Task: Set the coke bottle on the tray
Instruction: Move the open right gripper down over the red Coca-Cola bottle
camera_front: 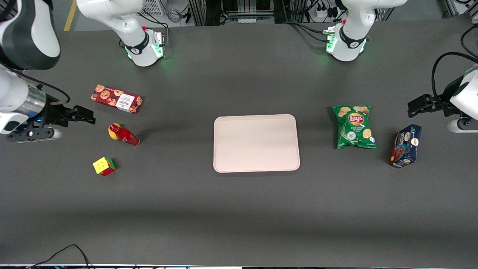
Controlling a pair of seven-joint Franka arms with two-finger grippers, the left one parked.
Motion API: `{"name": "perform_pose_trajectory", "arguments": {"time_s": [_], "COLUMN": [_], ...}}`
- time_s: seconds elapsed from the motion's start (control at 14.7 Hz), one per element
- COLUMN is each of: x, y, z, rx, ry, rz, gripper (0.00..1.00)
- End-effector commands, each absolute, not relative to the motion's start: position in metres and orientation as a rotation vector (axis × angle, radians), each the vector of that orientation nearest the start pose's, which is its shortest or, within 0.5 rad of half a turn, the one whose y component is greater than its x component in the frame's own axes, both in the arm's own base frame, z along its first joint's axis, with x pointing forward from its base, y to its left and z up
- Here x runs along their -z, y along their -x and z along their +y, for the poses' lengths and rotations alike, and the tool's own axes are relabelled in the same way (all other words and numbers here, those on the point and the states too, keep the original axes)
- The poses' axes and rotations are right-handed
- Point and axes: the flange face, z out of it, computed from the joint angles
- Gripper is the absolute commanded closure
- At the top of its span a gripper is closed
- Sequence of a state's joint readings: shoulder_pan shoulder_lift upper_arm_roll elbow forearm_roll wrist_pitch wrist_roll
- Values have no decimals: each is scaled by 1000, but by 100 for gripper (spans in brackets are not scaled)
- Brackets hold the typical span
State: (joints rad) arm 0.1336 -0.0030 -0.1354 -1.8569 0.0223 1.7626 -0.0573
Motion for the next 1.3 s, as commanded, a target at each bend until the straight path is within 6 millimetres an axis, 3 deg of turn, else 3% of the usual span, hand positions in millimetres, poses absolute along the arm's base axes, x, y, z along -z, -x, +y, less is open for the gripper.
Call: {"name": "perform_pose_trajectory", "arguments": {"time_s": [0.0, 0.75, 1.23], "x": [-456, -336, -319], "y": [-494, -485, -488], "z": [1, -2, -9], "rx": [-48, -14, -17], "ry": [3083, 3107, 3115], "rz": [-60, -176, -175], "gripper": [0, 0, 0]}}
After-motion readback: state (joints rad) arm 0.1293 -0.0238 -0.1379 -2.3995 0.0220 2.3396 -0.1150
